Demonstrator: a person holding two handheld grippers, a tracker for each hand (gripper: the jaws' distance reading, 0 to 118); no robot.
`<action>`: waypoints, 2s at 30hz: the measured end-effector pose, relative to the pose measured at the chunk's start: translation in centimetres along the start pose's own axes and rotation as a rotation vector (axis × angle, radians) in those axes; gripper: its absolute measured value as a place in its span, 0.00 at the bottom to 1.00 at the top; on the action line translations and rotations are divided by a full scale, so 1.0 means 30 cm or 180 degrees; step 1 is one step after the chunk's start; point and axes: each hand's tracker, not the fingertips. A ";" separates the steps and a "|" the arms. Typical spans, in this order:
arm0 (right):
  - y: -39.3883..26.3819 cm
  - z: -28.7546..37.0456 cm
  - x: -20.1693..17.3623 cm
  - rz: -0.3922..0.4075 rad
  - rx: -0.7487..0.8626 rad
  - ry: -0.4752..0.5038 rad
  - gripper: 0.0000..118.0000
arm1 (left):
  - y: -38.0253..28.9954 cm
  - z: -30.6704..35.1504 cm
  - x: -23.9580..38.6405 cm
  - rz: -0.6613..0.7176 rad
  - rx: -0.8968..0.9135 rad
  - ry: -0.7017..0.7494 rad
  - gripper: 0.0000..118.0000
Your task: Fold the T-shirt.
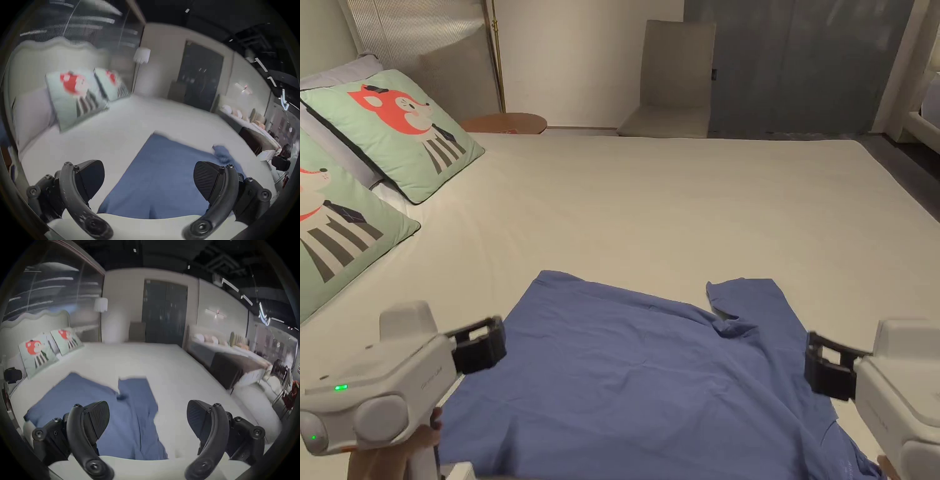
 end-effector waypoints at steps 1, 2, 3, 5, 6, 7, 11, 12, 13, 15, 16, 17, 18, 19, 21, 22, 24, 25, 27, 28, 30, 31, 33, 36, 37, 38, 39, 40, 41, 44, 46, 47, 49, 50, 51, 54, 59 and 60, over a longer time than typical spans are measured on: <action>0.015 -0.007 -0.003 0.0010 0.0126 -0.0032 0.87 | 0.023 0.016 0.030 -0.0040 0.0161 -0.0049 0.93; 0.038 0.005 -0.013 0.0002 0.0227 -0.0079 0.87 | 0.051 0.038 0.071 -0.0081 0.0326 -0.0107 0.93; 0.058 0.016 -0.022 0.0000 0.0315 -0.0107 0.87 | 0.068 0.052 0.099 -0.0118 0.0439 -0.0164 0.93; 0.095 0.042 -0.039 -0.0011 0.0483 -0.0103 0.87 | 0.097 0.074 0.153 -0.0208 0.0617 -0.0211 0.92; 0.104 0.048 -0.046 -0.0010 0.0532 -0.0134 0.86 | 0.108 0.084 0.178 -0.0273 0.0670 -0.0199 0.90; 0.110 0.052 -0.053 -0.0017 0.0579 -0.0169 0.84 | 0.111 0.089 0.198 -0.0321 0.0704 -0.0197 0.86; 0.106 0.048 -0.066 0.0017 0.0684 -0.0178 0.17 | 0.095 0.052 0.210 -0.0402 0.0733 -0.0290 0.01; 0.103 0.041 -0.071 0.0037 0.0686 -0.0194 0.02 | 0.090 0.041 0.218 -0.0412 0.0720 -0.0286 0.00; 0.097 0.032 -0.076 0.0054 0.0693 -0.0191 0.01 | 0.087 0.032 0.221 -0.0446 0.0653 -0.0361 0.00; 0.090 0.026 -0.075 0.0069 0.0680 -0.0144 0.01 | 0.089 -0.011 0.205 -0.0436 0.0608 -0.0379 0.00; 0.087 0.019 -0.078 0.0064 0.0670 -0.0146 0.01 | 0.092 -0.027 0.204 -0.0425 0.0583 -0.0382 0.00; 0.089 0.012 -0.070 0.0063 0.0663 -0.0152 0.01 | 0.082 -0.036 0.200 -0.0409 0.0574 -0.0380 0.00; 0.088 0.006 -0.069 0.0069 0.0659 -0.0148 0.01 | 0.071 -0.046 0.194 -0.0409 0.0531 -0.0392 0.00; 0.089 -0.002 -0.068 0.0071 0.0648 -0.0138 0.01 | 0.078 -0.069 0.190 -0.0416 0.0480 -0.0384 0.00; 0.091 -0.029 -0.082 0.0077 0.0630 -0.0114 0.01 | 0.094 -0.127 0.181 -0.0438 0.0328 -0.0365 0.00; 0.093 -0.043 -0.082 0.0082 0.0612 -0.0105 0.01 | 0.101 -0.161 0.175 -0.0432 0.0193 -0.0391 0.00; 0.093 -0.073 -0.080 0.0087 0.0579 -0.0082 0.01 | 0.134 -0.252 0.153 -0.0386 -0.0046 -0.0412 0.00; 0.094 -0.098 -0.080 0.0085 0.0561 -0.0073 0.01 | 0.153 -0.306 0.140 -0.0372 -0.0188 -0.0447 0.00; 0.094 -0.136 -0.081 0.0102 0.0530 -0.0080 0.01 | 0.172 -0.388 0.133 -0.0351 -0.0376 -0.0513 0.00; 0.094 -0.158 -0.081 0.0110 0.0515 -0.0081 0.01 | 0.182 -0.443 0.125 -0.0400 -0.0485 -0.0526 0.00; 0.101 -0.202 -0.081 0.0111 0.0464 -0.0080 0.01 | 0.193 -0.536 0.122 -0.0396 -0.0687 -0.0559 0.00; 0.100 -0.226 -0.080 0.0102 0.0442 -0.0073 0.01 | 0.198 -0.592 0.112 -0.0357 -0.0759 -0.0589 0.00; 0.104 -0.272 -0.081 0.0098 0.0392 -0.0076 0.01 | 0.202 -0.701 0.099 -0.0330 -0.0960 -0.0615 0.00; 0.091 -0.348 -0.080 0.0109 0.0312 -0.0090 0.01 | 0.187 -0.880 0.093 -0.0492 -0.1186 -0.0566 0.06; 0.082 -0.377 -0.075 0.0112 0.0278 -0.0100 0.01 | 0.178 -0.932 0.092 -0.0512 -0.1194 -0.0517 0.15; 0.074 -0.401 -0.072 0.0111 0.0248 -0.0109 0.01 | 0.158 -0.998 0.092 -0.0665 -0.1278 -0.0473 0.29; 0.064 -0.422 -0.068 0.0112 0.0212 -0.0119 0.01 | 0.143 -1.049 0.091 -0.0758 -0.1381 -0.0434 0.52; 0.054 -0.444 -0.064 0.0110 0.0166 -0.0127 0.01 | 0.125 -1.100 0.089 -0.0736 -0.1448 -0.0348 0.70; 0.035 -0.466 -0.055 0.0109 0.0137 -0.0131 0.01 | 0.113 -1.140 0.085 -0.0709 -0.1560 -0.0333 0.82; -0.001 -0.516 -0.036 0.0140 0.0009 -0.0178 0.01 | 0.082 -1.245 0.076 -0.0529 -0.1725 -0.0270 0.83; -0.011 -0.523 -0.028 0.0154 -0.0067 -0.0212 0.01 | 0.073 -1.273 0.089 -0.0481 -0.1787 -0.0276 0.77; -0.020 -0.532 -0.023 0.0153 -0.0096 -0.0225 0.01 | 0.064 -1.286 0.098 -0.0513 -0.1831 -0.0270 0.67; -0.041 -0.545 -0.010 0.0142 -0.0147 -0.0243 0.01 | 0.037 -1.320 0.114 -0.0638 -0.1928 -0.0255 0.39; -0.047 -0.548 -0.006 0.0137 -0.0167 -0.0249 0.01 | 0.022 -1.330 0.122 -0.0702 -0.1951 -0.0266 0.36; -0.052 -0.551 -0.002 0.0132 -0.0185 -0.0260 0.01 | 0.002 -1.331 0.137 -0.0769 -0.1976 -0.0245 0.33; -0.061 -0.555 0.012 0.0110 -0.0247 -0.0267 0.01 | -0.030 -1.336 0.149 -0.0984 -0.1901 -0.0215 0.22; -0.054 -0.605 0.050 -0.0084 -0.0556 -0.0206 0.01 | -0.003 -1.277 0.167 -0.0982 -0.1678 -0.0214 0.01; -0.054 -0.634 0.067 -0.0195 -0.0676 -0.0161 0.01 | 0.011 -1.253 0.167 -0.0985 -0.1572 -0.0197 0.01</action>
